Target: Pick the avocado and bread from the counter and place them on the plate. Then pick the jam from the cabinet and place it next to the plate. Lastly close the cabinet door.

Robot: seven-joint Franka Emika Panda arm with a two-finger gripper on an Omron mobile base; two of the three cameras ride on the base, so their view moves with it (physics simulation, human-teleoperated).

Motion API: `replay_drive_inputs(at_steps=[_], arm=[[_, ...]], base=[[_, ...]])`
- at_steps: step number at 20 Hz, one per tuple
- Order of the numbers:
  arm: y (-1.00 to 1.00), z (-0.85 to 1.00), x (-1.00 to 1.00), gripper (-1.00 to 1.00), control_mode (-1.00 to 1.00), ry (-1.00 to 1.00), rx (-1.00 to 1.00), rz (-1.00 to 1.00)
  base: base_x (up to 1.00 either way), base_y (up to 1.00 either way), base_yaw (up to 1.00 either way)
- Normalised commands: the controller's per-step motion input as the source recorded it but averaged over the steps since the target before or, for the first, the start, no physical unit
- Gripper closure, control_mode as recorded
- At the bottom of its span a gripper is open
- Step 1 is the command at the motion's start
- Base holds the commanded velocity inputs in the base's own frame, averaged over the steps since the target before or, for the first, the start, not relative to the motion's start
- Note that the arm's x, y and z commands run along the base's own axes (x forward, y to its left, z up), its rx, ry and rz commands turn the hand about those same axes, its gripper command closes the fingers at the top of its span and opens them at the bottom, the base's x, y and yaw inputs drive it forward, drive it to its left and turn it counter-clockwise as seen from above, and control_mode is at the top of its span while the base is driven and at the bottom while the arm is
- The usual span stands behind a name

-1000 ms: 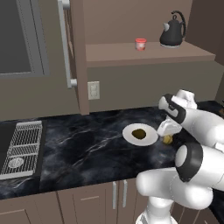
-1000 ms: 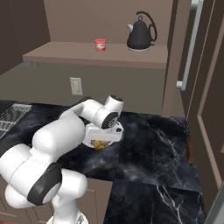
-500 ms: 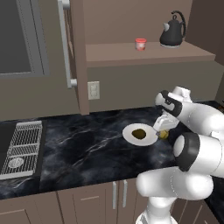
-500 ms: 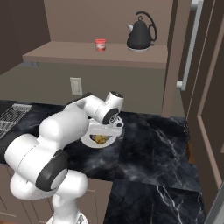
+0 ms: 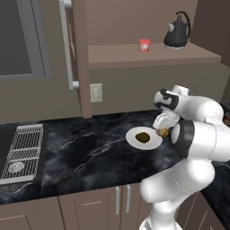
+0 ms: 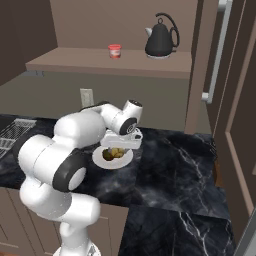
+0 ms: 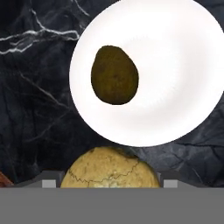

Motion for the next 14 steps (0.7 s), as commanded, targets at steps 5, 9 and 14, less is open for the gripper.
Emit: replay_drive_inputs(at_steps=[5,9,14], arm=[[0.01,-0.19,0.36,1.0,-1.0,0.0,0.0,0.0],[0.02,-0.21,0.28,1.0,-1.0,0.0,0.0,0.0],[0.03,-0.2,0.21,1.0,-1.0,0.0,0.0,0.0]], base=[[0.0,0.0,0.0],[0.0,0.0,0.0],[0.0,0.0,0.0]])
